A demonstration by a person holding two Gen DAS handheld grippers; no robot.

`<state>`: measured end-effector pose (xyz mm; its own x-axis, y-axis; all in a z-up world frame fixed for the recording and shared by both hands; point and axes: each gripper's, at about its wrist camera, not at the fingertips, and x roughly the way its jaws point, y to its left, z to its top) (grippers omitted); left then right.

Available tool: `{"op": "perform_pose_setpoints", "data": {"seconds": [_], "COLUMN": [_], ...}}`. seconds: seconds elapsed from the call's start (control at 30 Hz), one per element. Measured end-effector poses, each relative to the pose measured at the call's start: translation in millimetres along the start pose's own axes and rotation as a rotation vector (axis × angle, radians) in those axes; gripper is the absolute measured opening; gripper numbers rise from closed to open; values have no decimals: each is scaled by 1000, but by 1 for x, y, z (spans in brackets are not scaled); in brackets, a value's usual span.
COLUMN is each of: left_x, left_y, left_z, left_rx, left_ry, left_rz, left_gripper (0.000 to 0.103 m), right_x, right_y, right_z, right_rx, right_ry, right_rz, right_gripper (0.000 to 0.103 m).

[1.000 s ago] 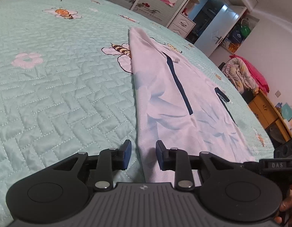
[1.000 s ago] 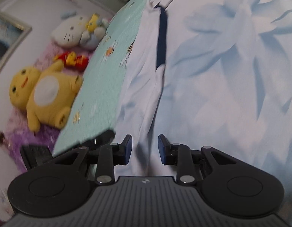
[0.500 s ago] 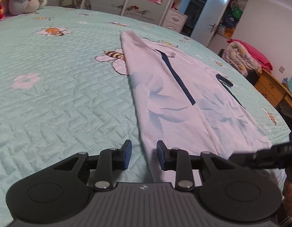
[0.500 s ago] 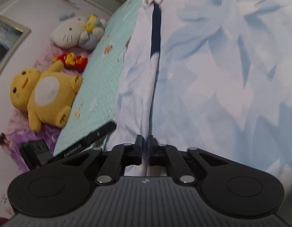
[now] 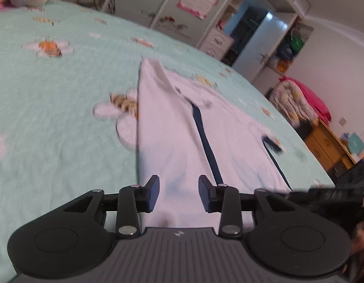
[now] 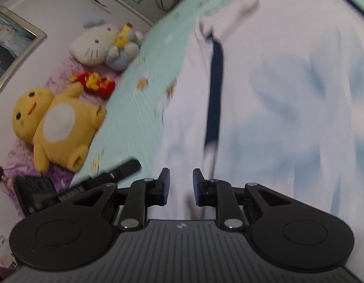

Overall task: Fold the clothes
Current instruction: 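Open the right gripper to release the trim, then move the open right gripper along the folded shirt edge to smooth it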

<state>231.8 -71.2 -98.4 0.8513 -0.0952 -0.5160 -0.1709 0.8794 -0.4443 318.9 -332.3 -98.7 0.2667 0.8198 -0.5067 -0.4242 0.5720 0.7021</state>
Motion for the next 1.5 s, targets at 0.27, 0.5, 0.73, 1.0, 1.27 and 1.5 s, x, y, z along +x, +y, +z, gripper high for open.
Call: {"op": "perform_pose_setpoints", "data": {"seconds": [0.27,0.5,0.73,1.0,1.27,1.5], "left_x": [48,40,44,43,43,43], "left_y": [29,42,48,43,36,33], "left_z": [-1,-13,-11,-9,-11,-13], "left_rx": [-60,-87,-127,-85,-15,16], "left_ry": [-100,-143,-141,-124,-95,-94], "left_rz": [123,62,26,33,39,83], "left_gripper": [56,61,61,61,58,56], "right_x": [92,203,302,373,385,369], "right_y": [31,52,66,74,74,67], "right_z": [153,242,279,276,275,286], "right_rx": [-265,-366,-397,-548,-601,-453], "right_ry": [-102,-105,-12,61,74,-31], "right_rz": [-142,-257,-402,-740,-880,-774], "right_gripper": [23,24,28,29,21,1]}}
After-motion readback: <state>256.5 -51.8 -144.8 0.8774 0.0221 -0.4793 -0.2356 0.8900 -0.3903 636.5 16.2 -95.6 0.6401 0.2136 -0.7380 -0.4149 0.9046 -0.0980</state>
